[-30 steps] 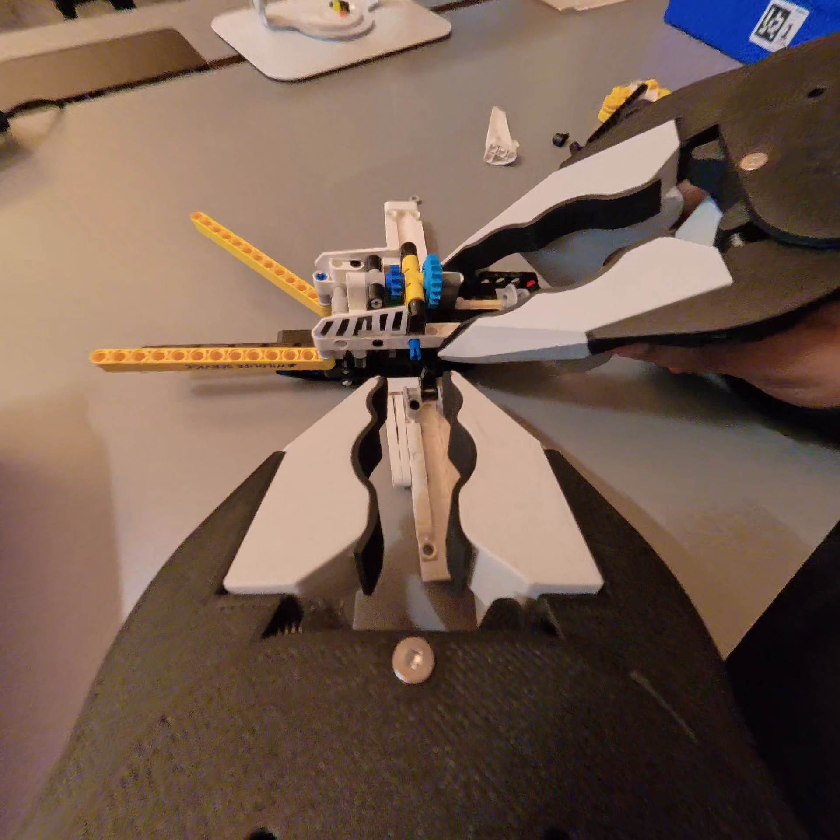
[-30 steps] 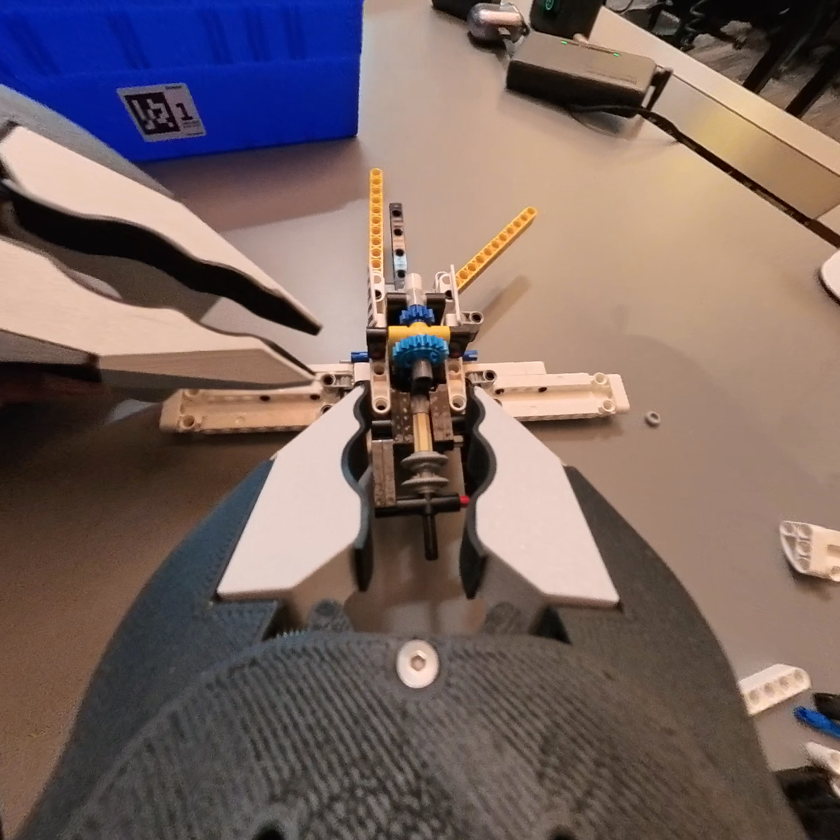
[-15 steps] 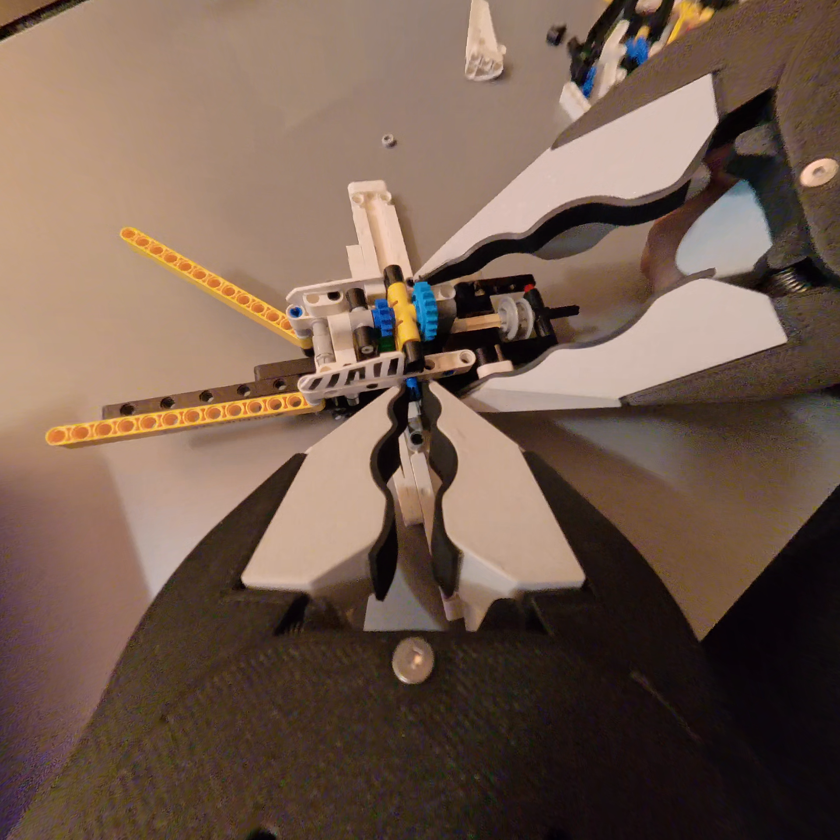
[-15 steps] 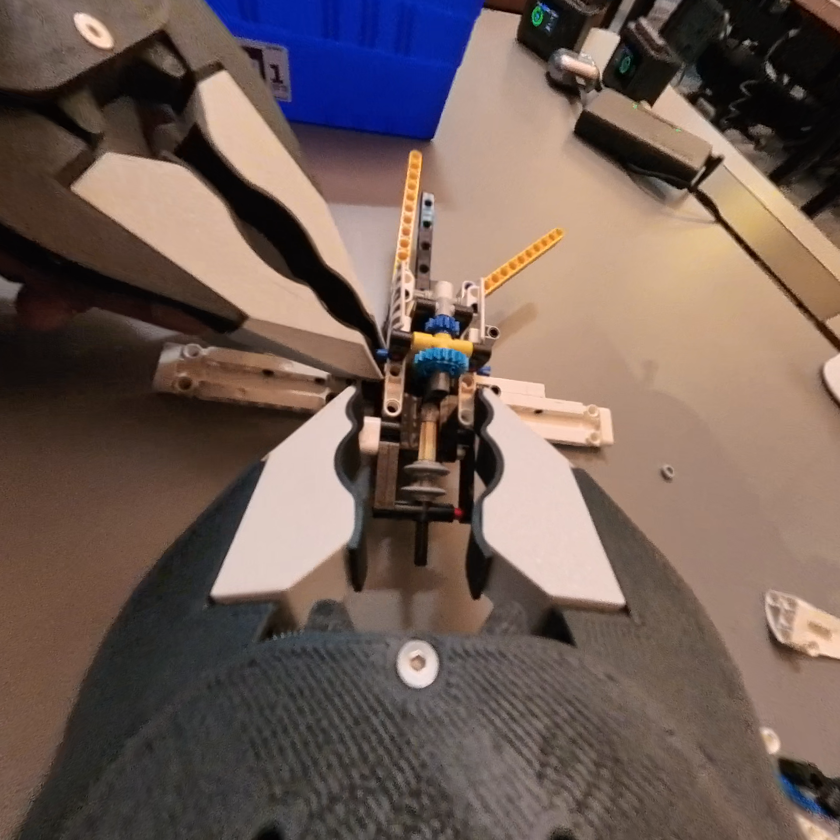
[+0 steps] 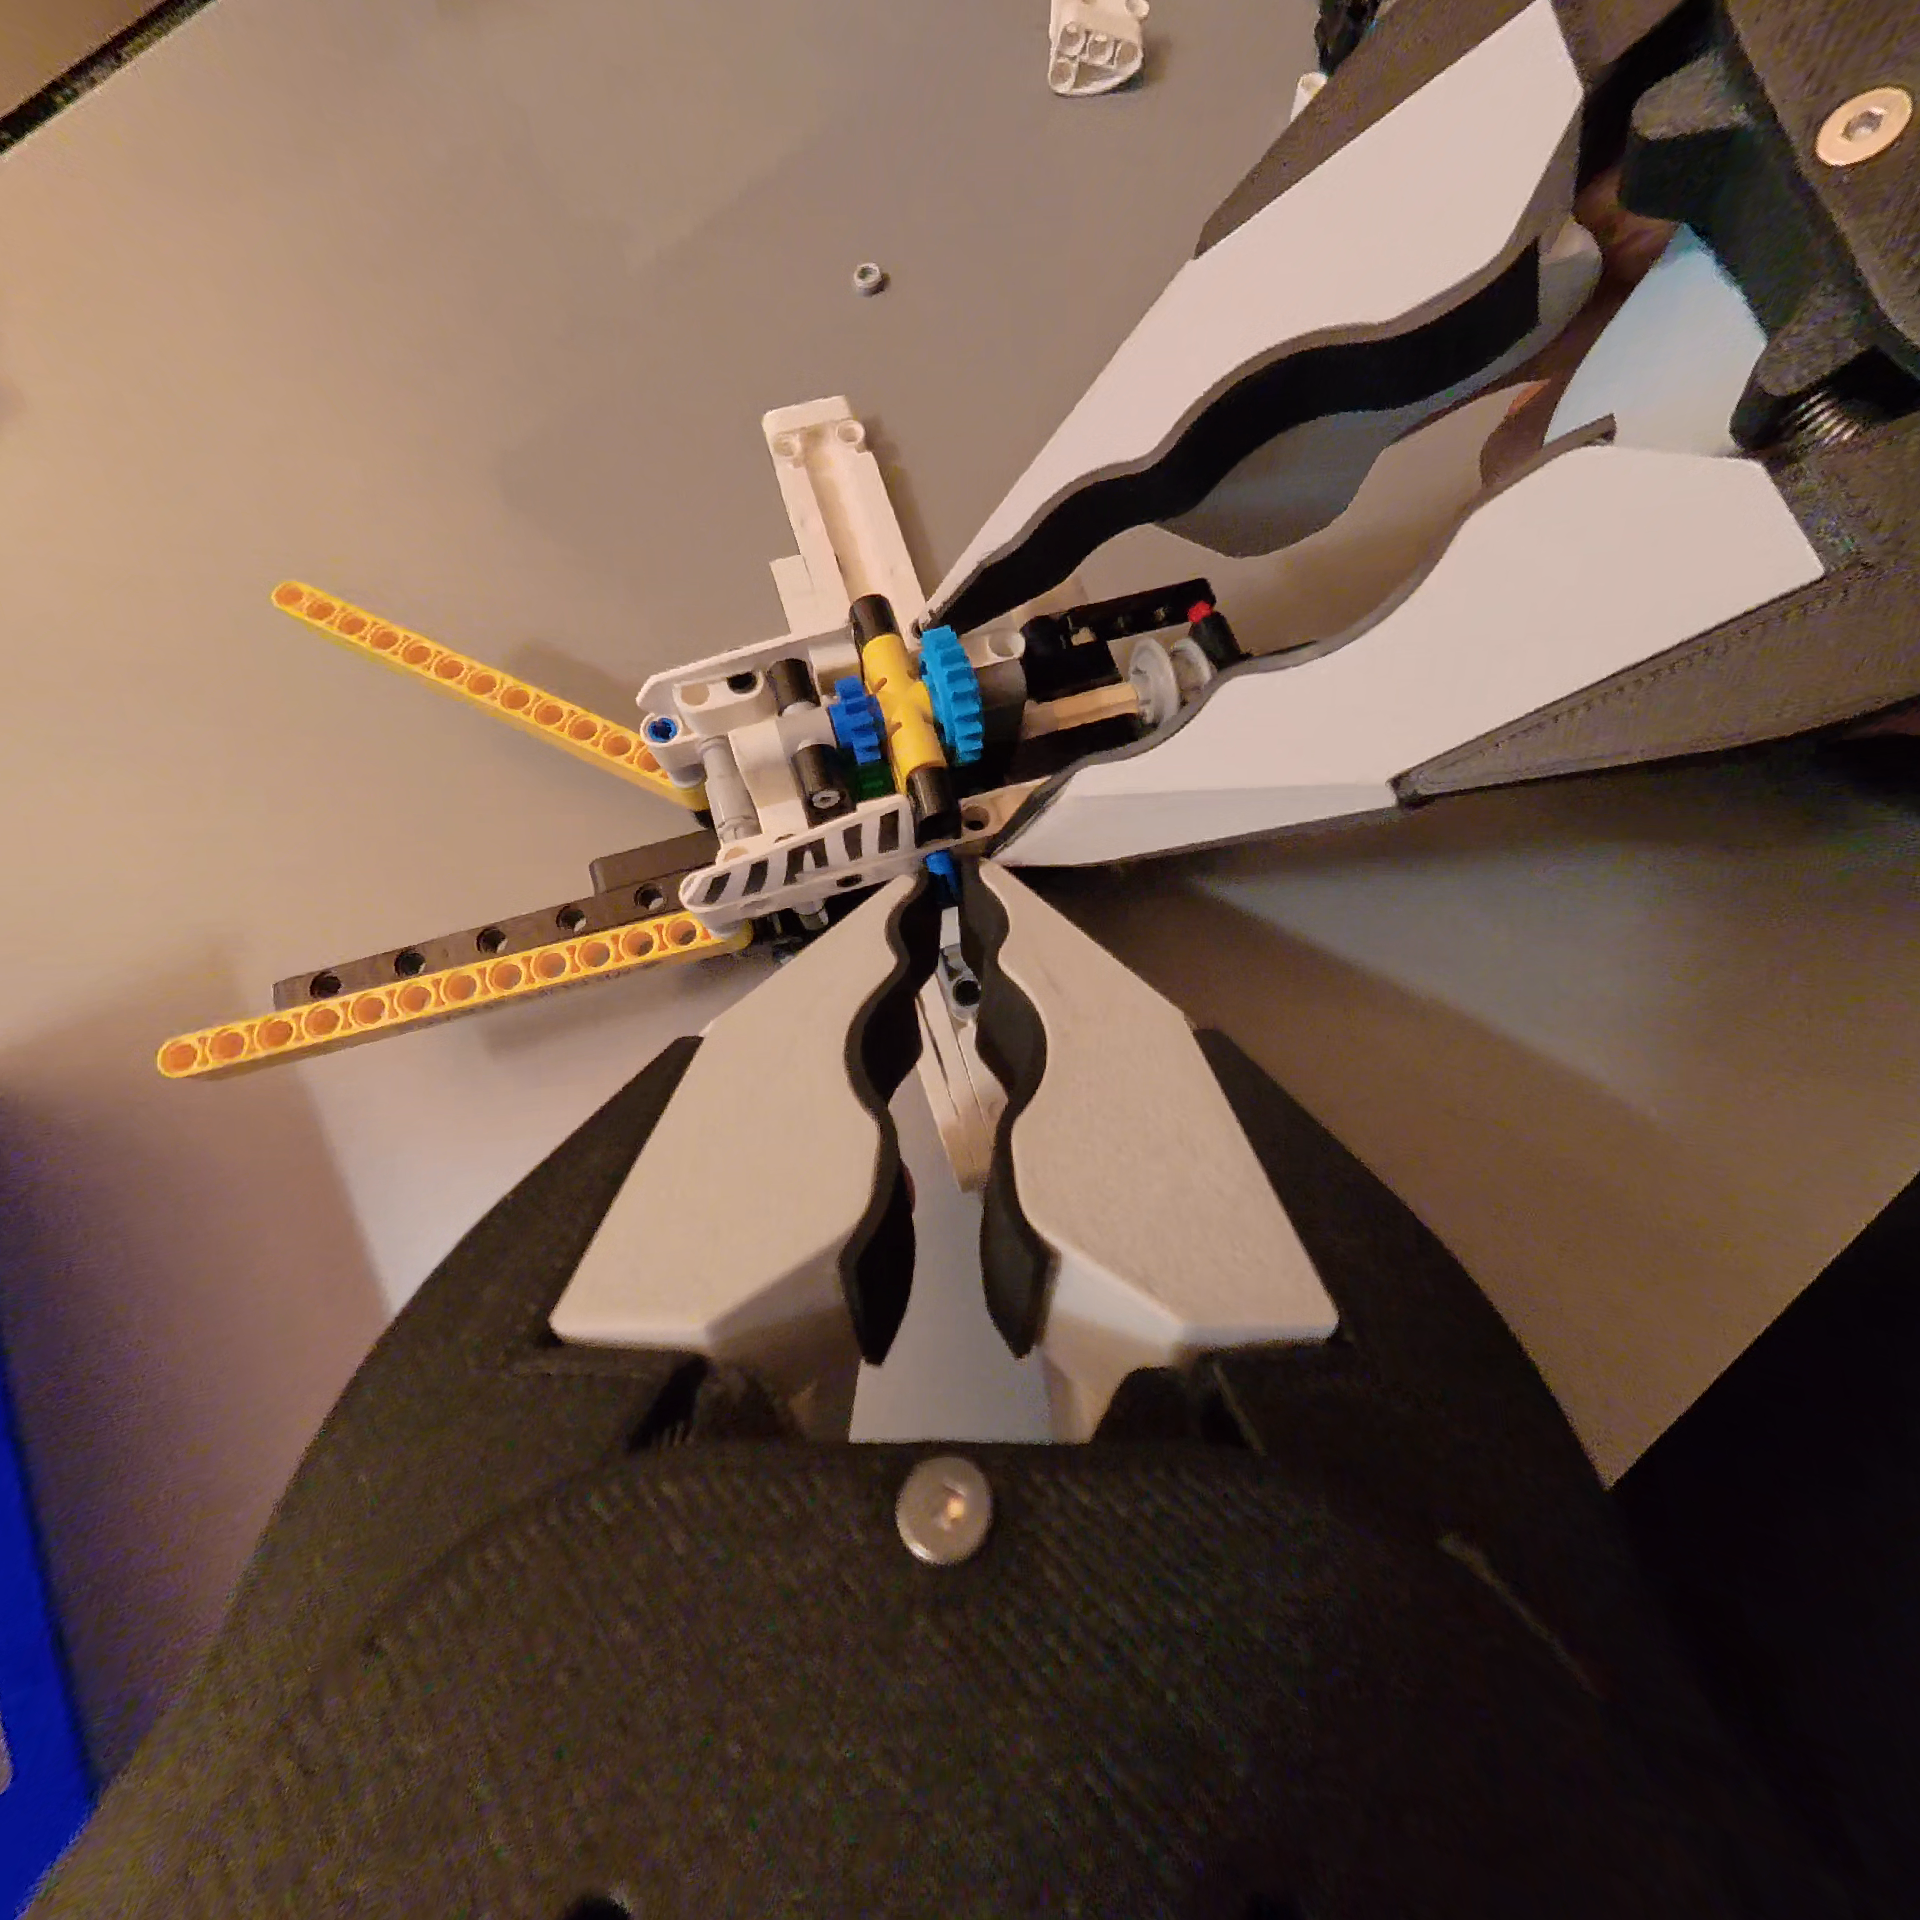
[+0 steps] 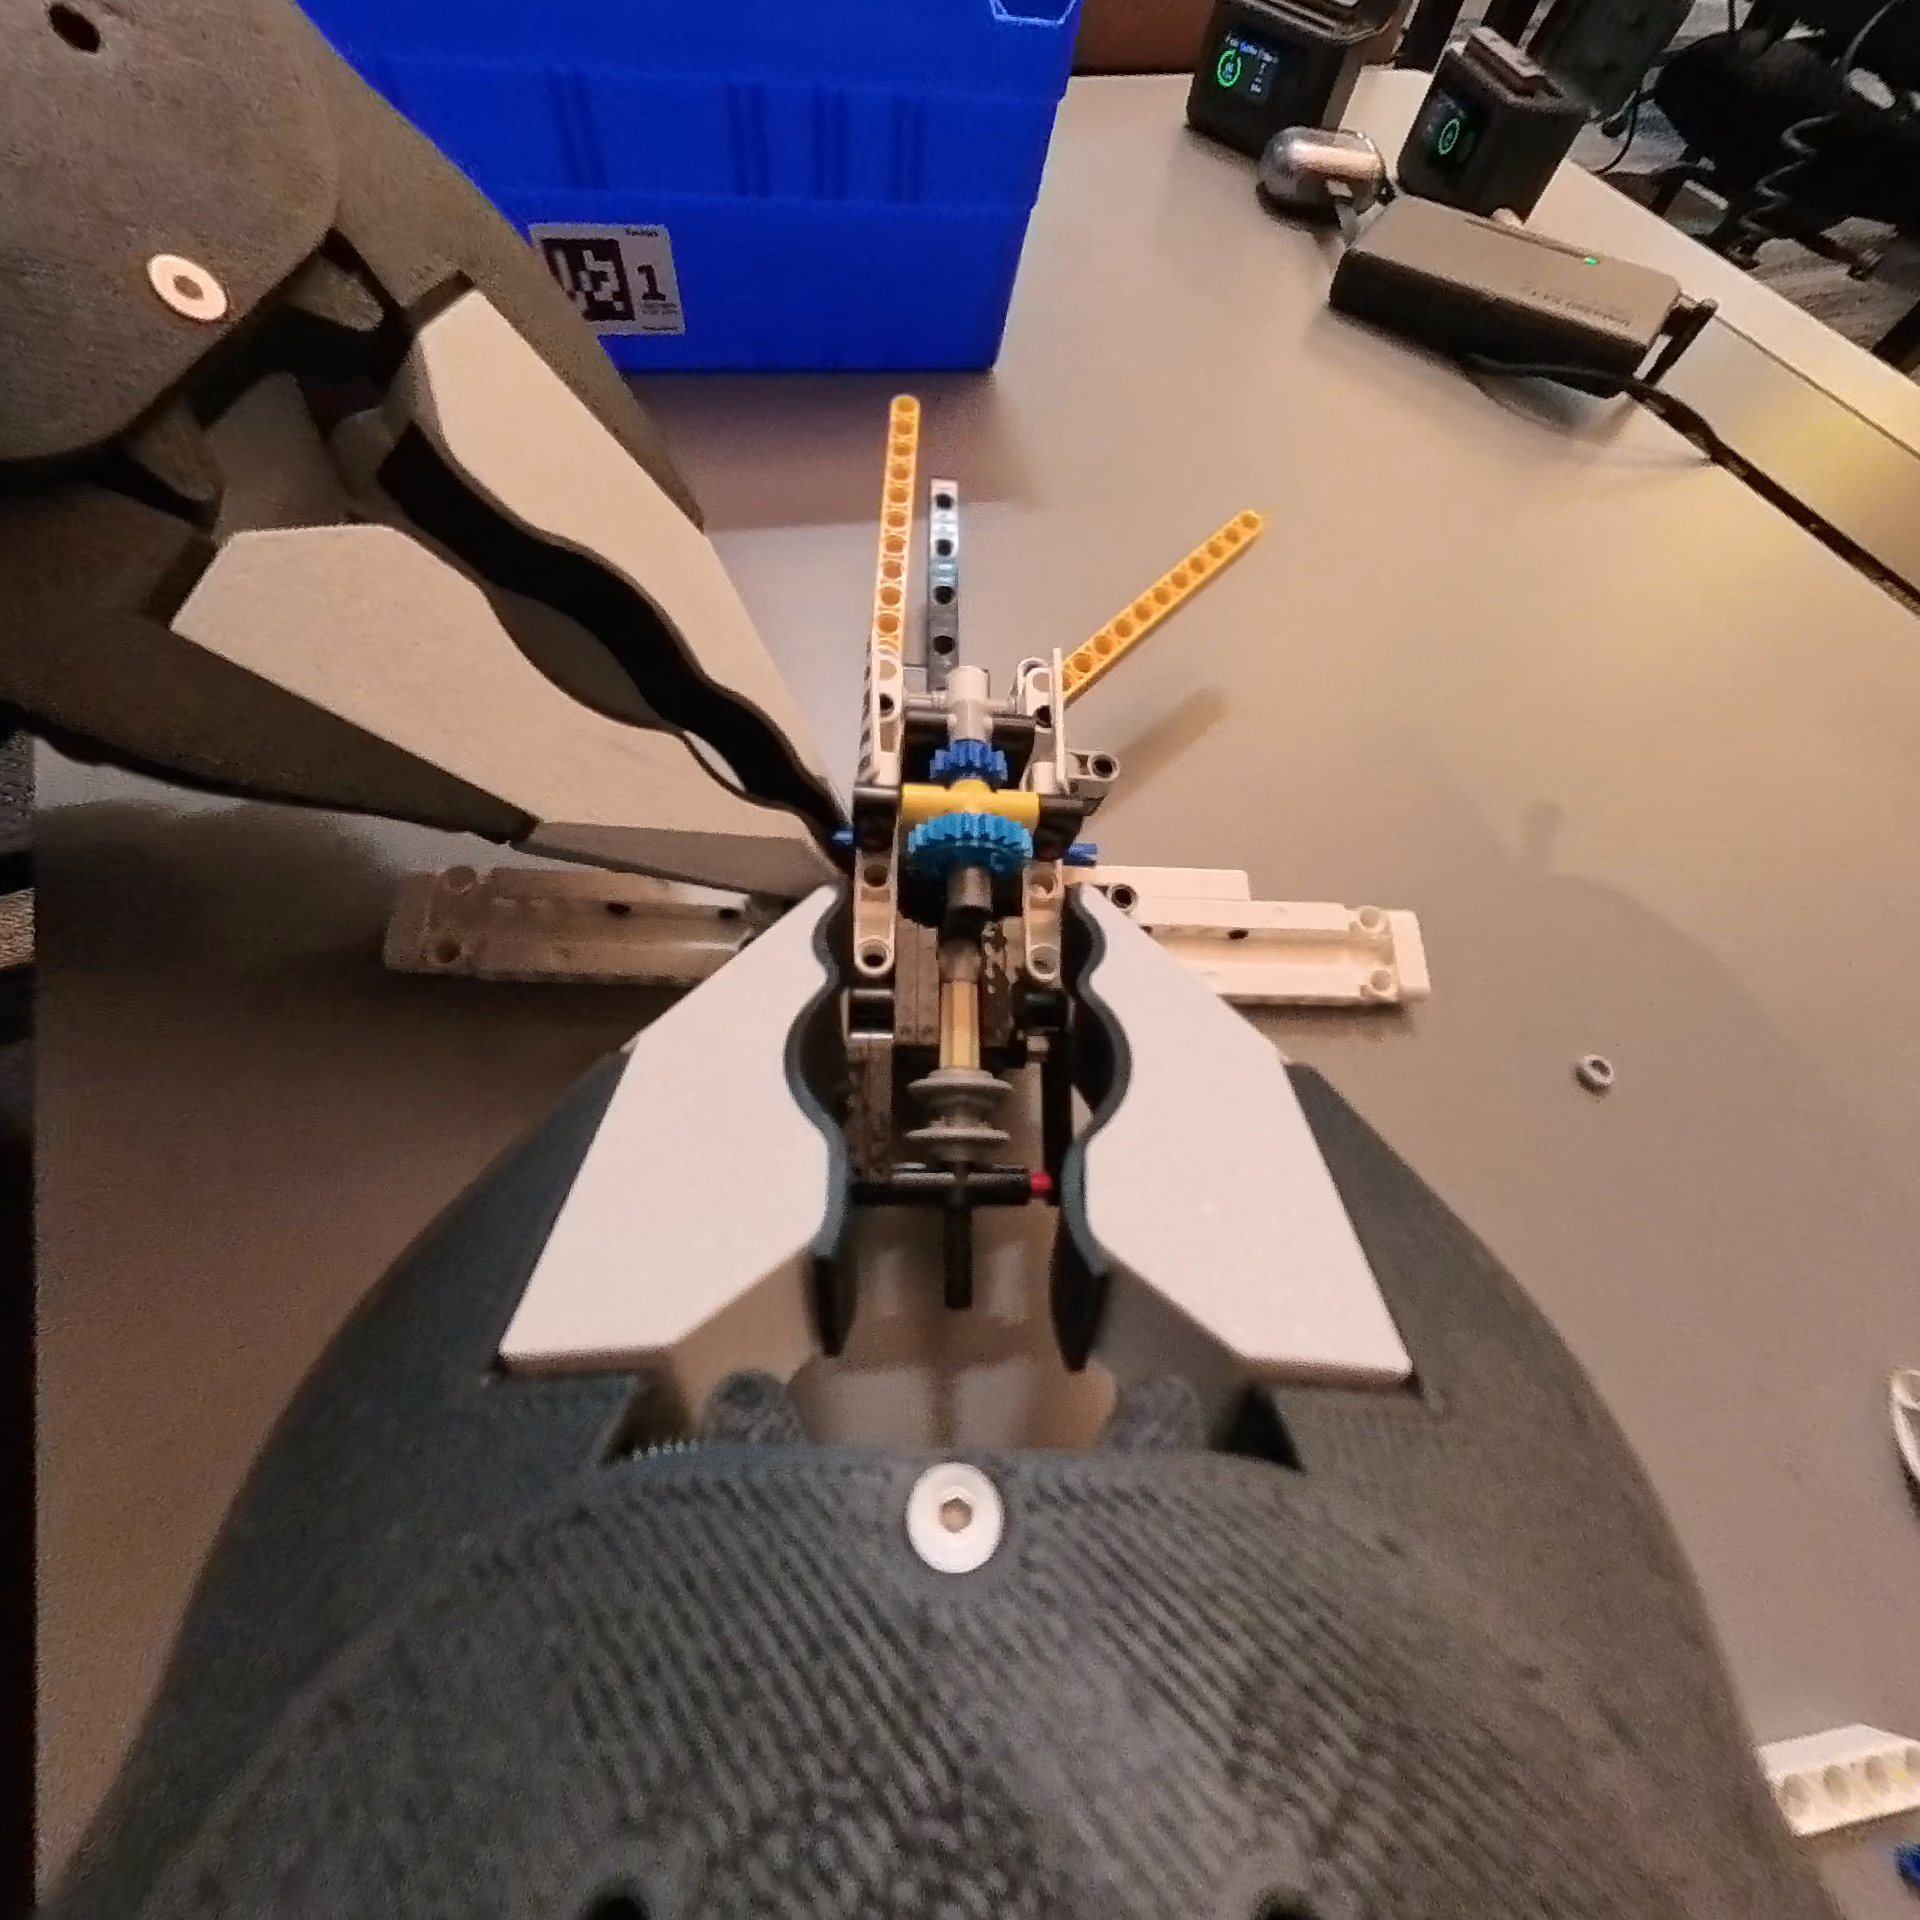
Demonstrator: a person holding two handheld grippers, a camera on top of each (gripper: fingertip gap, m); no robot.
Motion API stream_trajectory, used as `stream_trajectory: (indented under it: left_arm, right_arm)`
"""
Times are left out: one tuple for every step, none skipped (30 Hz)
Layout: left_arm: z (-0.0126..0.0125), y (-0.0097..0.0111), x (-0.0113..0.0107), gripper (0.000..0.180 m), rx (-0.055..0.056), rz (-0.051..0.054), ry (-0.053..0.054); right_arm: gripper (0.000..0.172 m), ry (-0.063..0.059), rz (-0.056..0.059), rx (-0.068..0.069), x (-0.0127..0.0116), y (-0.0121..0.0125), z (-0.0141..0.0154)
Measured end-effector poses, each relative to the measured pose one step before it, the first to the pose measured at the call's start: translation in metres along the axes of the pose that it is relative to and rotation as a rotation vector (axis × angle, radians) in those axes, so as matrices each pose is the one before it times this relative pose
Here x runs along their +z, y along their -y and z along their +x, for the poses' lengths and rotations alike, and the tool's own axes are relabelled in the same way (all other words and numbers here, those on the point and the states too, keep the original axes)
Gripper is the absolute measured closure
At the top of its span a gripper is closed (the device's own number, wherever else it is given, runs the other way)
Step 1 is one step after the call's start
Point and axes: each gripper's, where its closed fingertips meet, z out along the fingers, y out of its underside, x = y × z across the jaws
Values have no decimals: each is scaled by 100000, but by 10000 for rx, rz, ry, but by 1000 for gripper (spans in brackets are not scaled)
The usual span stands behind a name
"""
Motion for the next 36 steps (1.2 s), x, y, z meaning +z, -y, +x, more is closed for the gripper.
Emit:
stream_trajectory:
  left_arm:
    - [16, 19, 13, 178, -95, 49, -33]
    - [15, 12, 15, 178, -80, 47, -13]
    - [-20, 36, 19, 178, -29, 37, 52]
    - [-106, 145, -30, 178, 0, 80, 163]
    - [-171, 280, -38, 178, -30, 191, 274]
    - [-84, 229, -40, 179, -34, 198, 290]
    - [-16, -24, -19, 179, 19, 42, 242]
    - [9, -122, 23, 179, -9, -5, 160]
    - [33, -168, 43, 179, -95, -15, 44]
    - [-29, -133, -3, 179, -196, 2, -23]
    - [-109, -197, -20, 179, -190, -93, -37]
    - [-142, -85, -74, 179, -132, -34, 15]
    - [-124, -72, -51, 179, -54, -42, 76]
    - [-120, -71, -43, 179, 21, -53, 107]
    - [-48, -34, -25, 179, 14, -3, 39]
    - [2, -11, -13, 179, -86, -8, -43]
    - [-10, -2, -17, 179, -101, 11, -50]
    - [21, -25, -21, 179, -62, -9, -56]
    - [35, 6, -37, 179, -47, 8, -47]
    - [47, -4, -38, 179, -99, 37, -75]
    - [97, -7, -40, 179, -169, 61, -157]
    - [640, -158, -156, 180, -162, 6, -559]
    - [2223, 556, -761, 180, -789, 454, -1504]
    - [828, 229, -704, 180, -396, 338, -293]
    - [-2157, -664, -837, 180, 932, -263, 1808]
    - [-1172, -83, -689, 180, 135, 182, 636]
    - [136, 626, -532, 180, -643, 426, -633]
    - [-142, 562, -344, 180, -405, 290, -359]
    - [-108, 452, -150, 180, -234, 190, -202]
    - [291, 428, -16, 180, -182, 189, -296]
    - [370, 291, 111, 180, -48, 141, -203]
    - [142, 127, 195, 180, 184, 63, 47]
    - [46, -89, 279, 180, 275, -52, 134]
    - [74, -238, 316, 180, 243, -140, 101]
    - [104, -158, 281, 180, 190, -63, 48]
    - [77, -61, 207, 180, 124, 2, 30]
  right_arm:
    - [134, 66, -6, 129, 9, -11, 1]
    - [134, 52, -25, 139, 9, -16, 19]
    - [134, 9, -59, 93, -13, -20, 45]
    - [134, -21, -64, 149, -11, -1, 74]
    - [134, -28, -9, 240, -22, 79, 117]
    - [134, -17, 46, 272, -40, 137, 150]
    - [135, 26, 31, 237, -41, 84, 105]
    - [135, 38, -32, 138, 28, -60, -14]
    - [134, -55, -56, -10, 63, -114, -45]
    - [135, -153, -87, -131, 69, -96, -56]
    - [135, -154, -61, -126, 81, 5, -69]
    - [135, -115, -37, -102, 138, 11, -109]
    - [135, -94, -26, -83, 112, 67, -83]
    - [135, -60, -40, -53, 96, 54, -66]
    - [135, -14, -3, 0, 88, 44, -51]
    - [135, 25, -3, 43, 47, 34, -14]
    - [134, 33, 8, 53, 19, 14, 8]
    - [134, 6, 16, 32, 27, 6, 9]
    - [134, 1, 1, -2, -7, -3, 4]
    - [134, 18, 7, 16, -12, -14, 5]
    - [134, 42, 30, 62, -9, -16, 4]
    - [134, -6, 14, 67, -16, -25, 95]
    - [135, -626, -58, -123, -71, -173, 1105]
    - [141, -1669, -217, -396, -480, -423, 3191]
    - [149, -835, -144, 139, -505, -427, 2895]
    - [150, 547, 67, 878, -518, -220, 1260]
    - [151, 616, 113, 592, -523, -191, 491]
    - [151, 34, -50, -89, -202, -549, 252]
    - [150, -123, -36, -314, -72, -408, -84]
    - [151, 44, 74, -145, -89, 71, -406]
    - [151, 137, 50, -70, -23, 215, -408]
    - [150, 113, 67, -32, 59, 196, -274]
    - [150, 78, 15, -29, 87, 49, -151]
    - [150, 80, -12, 16, 54, -16, -112]
    - [150, 138, 60, 45, -1, 45, -181]
    - [151, 177, 83, 93, -33, 66, -289]
